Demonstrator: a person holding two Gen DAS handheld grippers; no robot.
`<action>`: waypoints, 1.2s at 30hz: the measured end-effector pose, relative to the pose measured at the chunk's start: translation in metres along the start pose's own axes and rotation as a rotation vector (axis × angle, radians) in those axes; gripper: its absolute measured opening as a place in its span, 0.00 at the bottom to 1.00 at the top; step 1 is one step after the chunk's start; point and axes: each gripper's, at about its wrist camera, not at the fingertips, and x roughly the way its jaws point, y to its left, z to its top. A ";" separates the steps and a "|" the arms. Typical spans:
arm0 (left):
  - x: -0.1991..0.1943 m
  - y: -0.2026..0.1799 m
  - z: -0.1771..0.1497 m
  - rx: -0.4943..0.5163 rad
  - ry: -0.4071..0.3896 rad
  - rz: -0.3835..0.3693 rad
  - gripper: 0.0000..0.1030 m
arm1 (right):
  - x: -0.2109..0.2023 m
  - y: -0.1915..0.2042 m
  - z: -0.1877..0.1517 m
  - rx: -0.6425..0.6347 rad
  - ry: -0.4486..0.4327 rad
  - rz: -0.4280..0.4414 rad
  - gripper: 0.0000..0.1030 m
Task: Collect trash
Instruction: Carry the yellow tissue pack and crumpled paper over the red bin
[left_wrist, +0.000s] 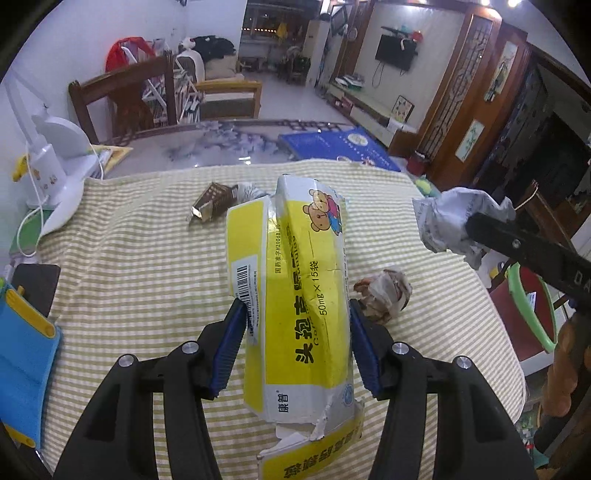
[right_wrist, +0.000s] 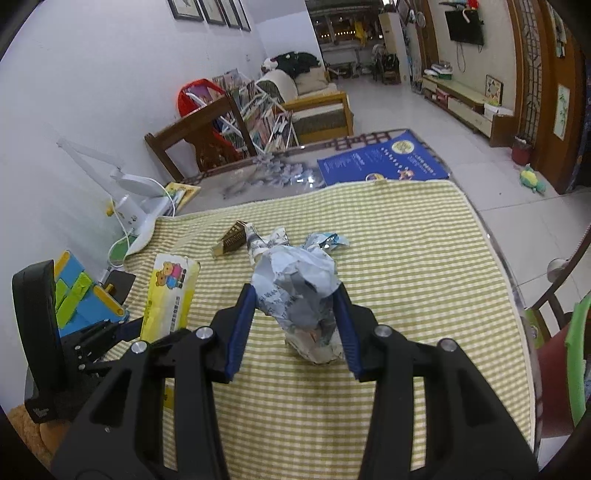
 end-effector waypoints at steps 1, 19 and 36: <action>-0.003 -0.001 0.000 -0.001 -0.006 0.000 0.51 | -0.005 0.001 0.000 -0.002 -0.010 -0.002 0.41; -0.028 -0.035 -0.003 0.052 -0.069 -0.024 0.51 | -0.064 -0.014 -0.015 0.043 -0.104 -0.051 0.41; -0.013 -0.078 -0.004 0.075 -0.028 -0.014 0.51 | -0.084 -0.057 -0.025 0.073 -0.111 -0.061 0.41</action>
